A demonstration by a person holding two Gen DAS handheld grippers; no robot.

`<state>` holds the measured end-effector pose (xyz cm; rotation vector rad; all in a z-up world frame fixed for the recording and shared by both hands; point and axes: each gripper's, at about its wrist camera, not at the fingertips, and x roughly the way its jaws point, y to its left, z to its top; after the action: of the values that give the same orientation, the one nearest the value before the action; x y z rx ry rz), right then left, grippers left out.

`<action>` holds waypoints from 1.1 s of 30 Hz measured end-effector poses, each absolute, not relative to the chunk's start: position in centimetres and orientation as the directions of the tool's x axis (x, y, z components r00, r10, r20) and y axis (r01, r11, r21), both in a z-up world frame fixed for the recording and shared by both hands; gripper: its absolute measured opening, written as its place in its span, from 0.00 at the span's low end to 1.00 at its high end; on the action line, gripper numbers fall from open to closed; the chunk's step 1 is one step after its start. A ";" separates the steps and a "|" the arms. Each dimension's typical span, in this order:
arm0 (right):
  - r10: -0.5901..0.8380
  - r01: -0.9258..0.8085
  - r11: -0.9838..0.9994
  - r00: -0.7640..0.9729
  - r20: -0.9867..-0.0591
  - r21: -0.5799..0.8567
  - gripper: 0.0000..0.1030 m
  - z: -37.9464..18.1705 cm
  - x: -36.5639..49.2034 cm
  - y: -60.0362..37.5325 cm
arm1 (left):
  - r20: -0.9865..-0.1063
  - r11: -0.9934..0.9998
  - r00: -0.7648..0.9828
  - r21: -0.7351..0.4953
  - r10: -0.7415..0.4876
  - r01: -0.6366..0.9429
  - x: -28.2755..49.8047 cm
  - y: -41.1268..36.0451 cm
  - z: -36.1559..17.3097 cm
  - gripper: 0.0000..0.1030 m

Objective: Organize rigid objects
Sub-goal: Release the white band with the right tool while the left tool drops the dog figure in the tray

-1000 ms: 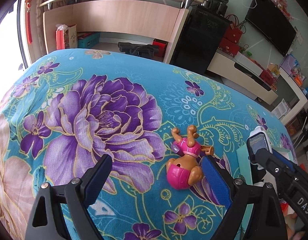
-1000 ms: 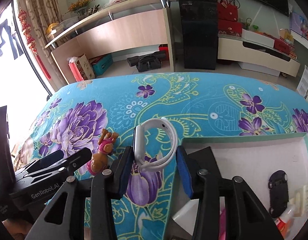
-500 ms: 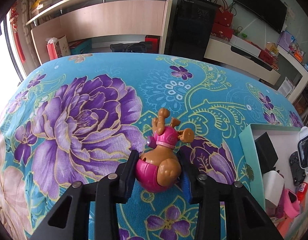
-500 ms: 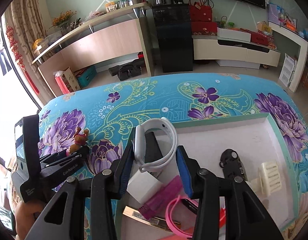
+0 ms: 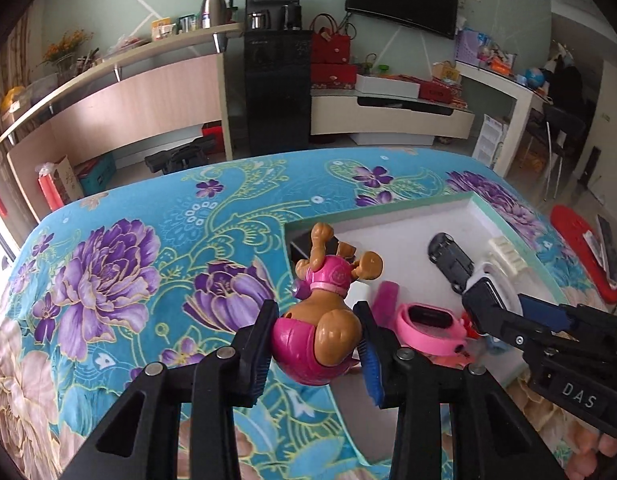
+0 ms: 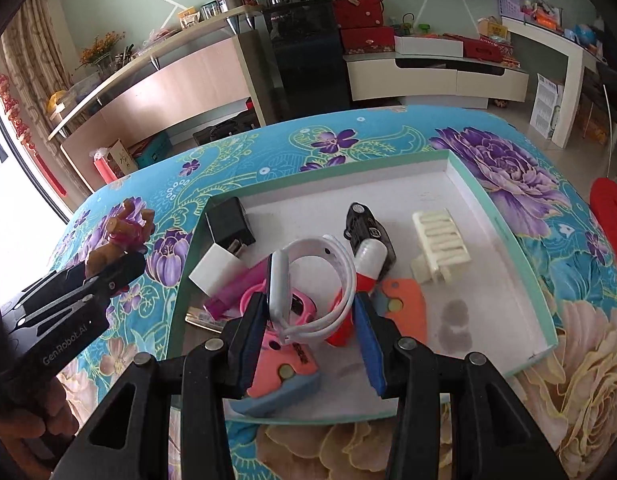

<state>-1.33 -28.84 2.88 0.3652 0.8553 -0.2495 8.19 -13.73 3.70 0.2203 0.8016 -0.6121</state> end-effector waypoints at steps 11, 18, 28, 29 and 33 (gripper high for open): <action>-0.059 0.390 0.889 0.618 -0.784 0.241 0.44 0.9 -3.8 -30.6 | -0.800 0.795 0.485 0.016 -0.353 0.606 4.9 -16.5 0.6 0.40; -0.069 0.396 0.889 0.613 -0.787 0.230 0.46 0.3 -3.5 -30.5 | -0.810 0.805 0.481 0.017 -0.336 0.592 4.2 -15.9 0.3 0.62; -0.077 0.392 0.893 0.617 -0.783 0.221 0.57 1.1 -4.8 -29.9 | -0.785 0.832 0.525 0.023 -0.329 0.554 2.6 -13.4 2.5 0.74; -0.078 0.389 0.895 0.620 -0.781 0.219 0.57 1.3 -5.0 -29.7 | -0.782 0.839 0.533 0.025 -0.322 0.544 2.5 -13.0 2.7 0.76; -0.103 0.387 0.902 0.623 -0.776 0.190 0.75 1.9 -5.8 -28.8 | -0.774 0.865 0.567 0.050 -0.282 0.499 2.3 -11.4 2.9 0.82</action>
<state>-5.78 -28.80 1.85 0.3581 0.8566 -0.2883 2.31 -11.44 2.90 0.2773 0.8525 -0.4659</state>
